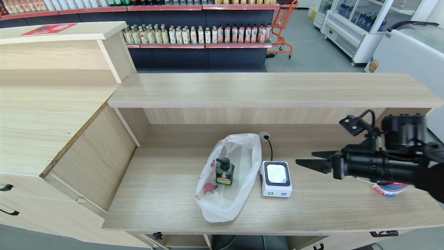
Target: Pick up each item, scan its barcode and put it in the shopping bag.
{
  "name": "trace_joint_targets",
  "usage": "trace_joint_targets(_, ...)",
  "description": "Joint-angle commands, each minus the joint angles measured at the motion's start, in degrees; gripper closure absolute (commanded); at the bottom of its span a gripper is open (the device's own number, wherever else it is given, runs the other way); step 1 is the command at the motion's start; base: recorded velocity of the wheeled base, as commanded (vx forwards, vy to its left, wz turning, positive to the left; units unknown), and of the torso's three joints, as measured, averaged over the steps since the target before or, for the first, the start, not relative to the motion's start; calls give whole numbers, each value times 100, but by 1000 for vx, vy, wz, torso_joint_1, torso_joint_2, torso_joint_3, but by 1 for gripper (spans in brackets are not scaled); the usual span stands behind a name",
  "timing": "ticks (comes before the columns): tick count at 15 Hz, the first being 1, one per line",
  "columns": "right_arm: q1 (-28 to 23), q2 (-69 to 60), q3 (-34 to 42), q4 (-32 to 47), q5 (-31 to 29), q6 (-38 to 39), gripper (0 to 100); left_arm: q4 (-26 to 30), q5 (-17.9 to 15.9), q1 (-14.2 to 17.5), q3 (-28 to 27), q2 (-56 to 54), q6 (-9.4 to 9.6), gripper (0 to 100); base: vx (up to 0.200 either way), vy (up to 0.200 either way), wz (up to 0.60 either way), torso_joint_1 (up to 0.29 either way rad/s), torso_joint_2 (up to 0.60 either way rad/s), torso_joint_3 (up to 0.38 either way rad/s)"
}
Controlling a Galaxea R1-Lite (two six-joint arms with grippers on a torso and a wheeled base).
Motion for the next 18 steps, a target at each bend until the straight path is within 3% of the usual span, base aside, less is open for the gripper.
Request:
trace_joint_targets(1, -678, -2697, 634, 2335, -775, 238, 0, -1, 0, 1, 0, -1, -1, 0, 0, 0, 0, 0, 0, 0)
trace_joint_targets(2, -827, -3154, 660, 2942, -845, 467, 0, -1, 0, 1, 0, -1, -1, 0, 0, 0, 0, 0, 0, 0)
trace_joint_targets(10, -1021, -4375, 1029, 3539, -845, 880, 0, -1, 0, 1, 0, -1, -1, 0, 0, 0, 0, 0, 0, 0)
trace_joint_targets(16, -1029, -4331, 1073, 3539, -1161, 880, 0, -1, 0, 1, 0, -1, -1, 0, -200, 0, 0, 3, 2, 4)
trace_joint_targets(18, -1126, -4349, 1047, 3539, -1197, 977, 0, -1, 0, 1, 0, -1, 8, 0, 0, 0, 0, 0, 0, 0)
